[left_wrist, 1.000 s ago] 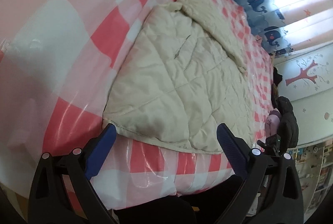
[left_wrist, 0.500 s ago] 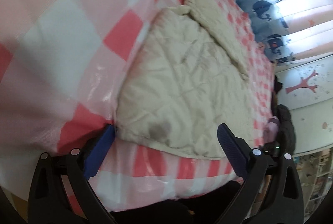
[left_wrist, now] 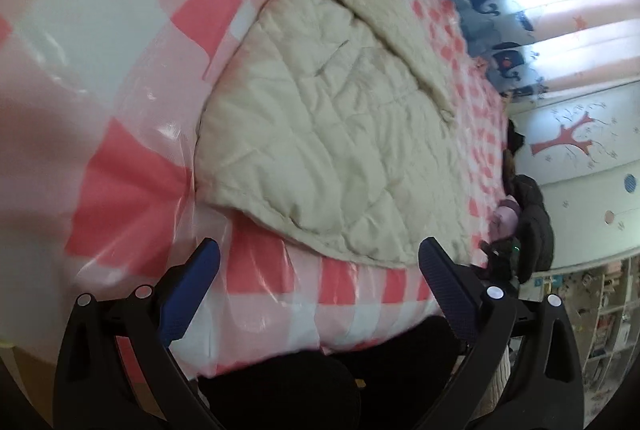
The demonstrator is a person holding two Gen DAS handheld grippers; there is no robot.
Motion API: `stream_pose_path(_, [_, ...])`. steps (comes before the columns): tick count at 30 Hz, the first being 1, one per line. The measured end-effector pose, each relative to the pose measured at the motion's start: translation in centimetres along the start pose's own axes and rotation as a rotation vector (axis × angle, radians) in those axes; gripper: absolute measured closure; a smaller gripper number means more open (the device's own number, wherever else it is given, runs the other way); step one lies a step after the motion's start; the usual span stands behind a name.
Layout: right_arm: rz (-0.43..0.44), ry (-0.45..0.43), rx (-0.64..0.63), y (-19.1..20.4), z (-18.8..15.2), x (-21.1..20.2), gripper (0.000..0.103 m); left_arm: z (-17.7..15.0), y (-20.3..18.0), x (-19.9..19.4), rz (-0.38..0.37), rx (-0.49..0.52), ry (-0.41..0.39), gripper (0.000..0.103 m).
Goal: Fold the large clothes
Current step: 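Grasp the long side edge of the cream jacket with both grippers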
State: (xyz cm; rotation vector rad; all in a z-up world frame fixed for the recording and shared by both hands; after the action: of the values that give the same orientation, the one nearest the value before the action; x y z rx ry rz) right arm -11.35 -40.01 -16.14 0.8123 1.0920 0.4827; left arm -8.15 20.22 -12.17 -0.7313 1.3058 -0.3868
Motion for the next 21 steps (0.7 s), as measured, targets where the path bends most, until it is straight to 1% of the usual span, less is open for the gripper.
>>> stream_pose_path(1, [0.01,-0.005,-0.003,0.2,0.0,0.0,0.006,0.4,0.2,0.5,0.009,-0.014,-0.003,0.008])
stream_pose_path(3, [0.055,-0.023,-0.018,0.8,0.1,-0.6,0.006,1.7,0.9,1.4,0.056,-0.044,-0.027,0.008])
stream_pose_path(4, [0.087,-0.039,-0.032,1.3,0.2,-1.0,0.006,2.1,1.1,1.4,0.058,-0.06,-0.038,0.008])
stream_pose_path(5, [0.1,-0.048,-0.041,1.6,0.3,-1.3,0.006,2.4,1.0,1.2,0.023,-0.078,-0.063,0.008])
stream_pose_path(6, [0.103,-0.051,-0.051,1.8,0.4,-1.6,0.006,2.5,0.6,0.8,-0.011,-0.071,-0.081,0.008])
stream_pose_path(8, [0.079,-0.031,-0.058,1.5,0.5,-1.7,0.006,2.6,-0.7,-0.1,-0.069,-0.019,-0.127,0.008])
stream_pose_path(9, [0.058,-0.014,-0.059,1.2,0.5,-1.3,0.006,2.7,-0.9,-0.3,-0.068,-0.009,-0.132,0.008])
stream_pose_path(13, [0.021,0.01,-0.031,-0.2,0.6,-0.3,0.006,3.3,0.3,1.2,0.001,-0.045,-0.084,0.008])
stream_pose_path(14, [0.018,0.011,-0.023,-0.4,0.6,0.0,0.006,3.4,0.5,1.1,-0.011,-0.055,-0.089,0.008])
stream_pose_path(15, [0.023,0.004,-0.022,-0.5,0.7,0.1,0.006,3.6,0.5,0.8,-0.04,-0.064,-0.102,0.008])
stream_pose_path(16, [0.044,-0.006,-0.032,-0.2,0.7,0.0,0.006,3.6,0.2,0.3,-0.09,-0.07,-0.12,0.008])
stream_pose_path(17, [0.086,-0.027,-0.057,0.3,0.7,-0.3,0.006,3.7,-0.1,-0.3,-0.148,-0.064,-0.144,0.008])
stream_pose_path(18, [0.111,-0.047,-0.08,0.8,0.8,-0.6,0.006,3.8,-0.4,-0.5,-0.118,-0.046,-0.158,0.008])
stream_pose_path(19, [0.122,-0.061,-0.1,1.2,0.9,-0.9,0.006,3.9,-0.4,-0.1,-0.063,-0.031,-0.156,0.008])
stream_pose_path(20, [0.123,-0.052,-0.1,1.2,1.0,-0.9,0.006,4.1,-0.3,0.9,0.002,-0.013,-0.125,0.008])
stream_pose_path(21, [0.114,-0.038,-0.093,1.1,1.1,-0.7,0.006,4.1,-0.3,1.5,0.016,-0.005,-0.103,0.008])
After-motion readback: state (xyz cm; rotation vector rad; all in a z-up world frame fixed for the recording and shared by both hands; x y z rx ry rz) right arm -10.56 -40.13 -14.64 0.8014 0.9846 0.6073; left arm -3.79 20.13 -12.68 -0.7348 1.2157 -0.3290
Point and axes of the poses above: each gripper's, at about its wrist camera, not at the fingertips, and x roughly the way its jaws point, y to its left, z to its top, the point moved 4 cm from there along x, roughly the way its jaws point, and after that the axes turned 6 degrees about -x, right-handed, at the moved point
